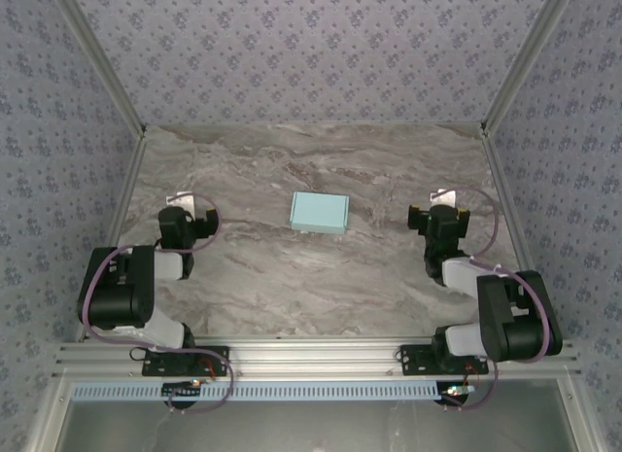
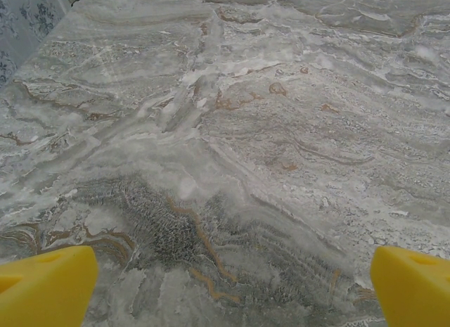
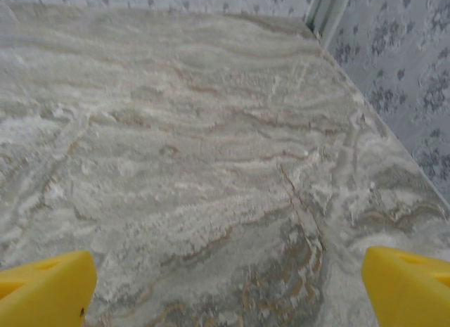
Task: Fold the paper box
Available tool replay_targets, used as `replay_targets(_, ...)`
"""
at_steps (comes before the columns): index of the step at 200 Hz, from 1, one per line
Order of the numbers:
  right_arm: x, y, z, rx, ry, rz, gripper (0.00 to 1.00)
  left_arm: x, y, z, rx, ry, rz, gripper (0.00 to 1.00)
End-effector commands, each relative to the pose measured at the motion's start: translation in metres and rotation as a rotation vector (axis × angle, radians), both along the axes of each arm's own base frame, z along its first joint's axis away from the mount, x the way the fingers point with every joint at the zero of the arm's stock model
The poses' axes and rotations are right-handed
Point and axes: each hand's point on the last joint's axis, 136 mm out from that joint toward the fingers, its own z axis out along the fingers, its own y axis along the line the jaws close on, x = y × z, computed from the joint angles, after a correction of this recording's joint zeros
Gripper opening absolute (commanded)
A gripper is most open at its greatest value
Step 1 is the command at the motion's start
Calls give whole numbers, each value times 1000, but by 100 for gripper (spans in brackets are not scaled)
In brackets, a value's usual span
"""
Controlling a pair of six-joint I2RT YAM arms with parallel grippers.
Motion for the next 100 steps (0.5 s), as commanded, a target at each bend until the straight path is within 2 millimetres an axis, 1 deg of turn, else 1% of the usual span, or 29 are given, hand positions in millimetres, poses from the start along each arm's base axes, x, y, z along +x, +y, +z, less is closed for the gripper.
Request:
replay_targets(1, 5, 3, 0, 12, -64, 65, 99, 10, -4, 17, -14, -56, -16, 99)
replay_targets(18, 13, 0, -13, 44, -48, 71, 99, 10, -4, 16, -15, -55, -15, 99)
replay_targets(22, 14, 0, -21, 49, -27, 72, 99, 10, -4, 16, -16, -56, -16, 99)
replay_targets(25, 17, 0, -22, 51, -24, 76, 99, 10, -4, 17, -15, -57, -15, 99)
replay_targets(54, 18, -7, -23, 91, -12, 59, 99, 10, -4, 16, -13, -54, -16, 99)
replay_targets(100, 18, -8, -23, 96, -13, 63, 99, 10, -4, 16, -12, -55, -14, 99)
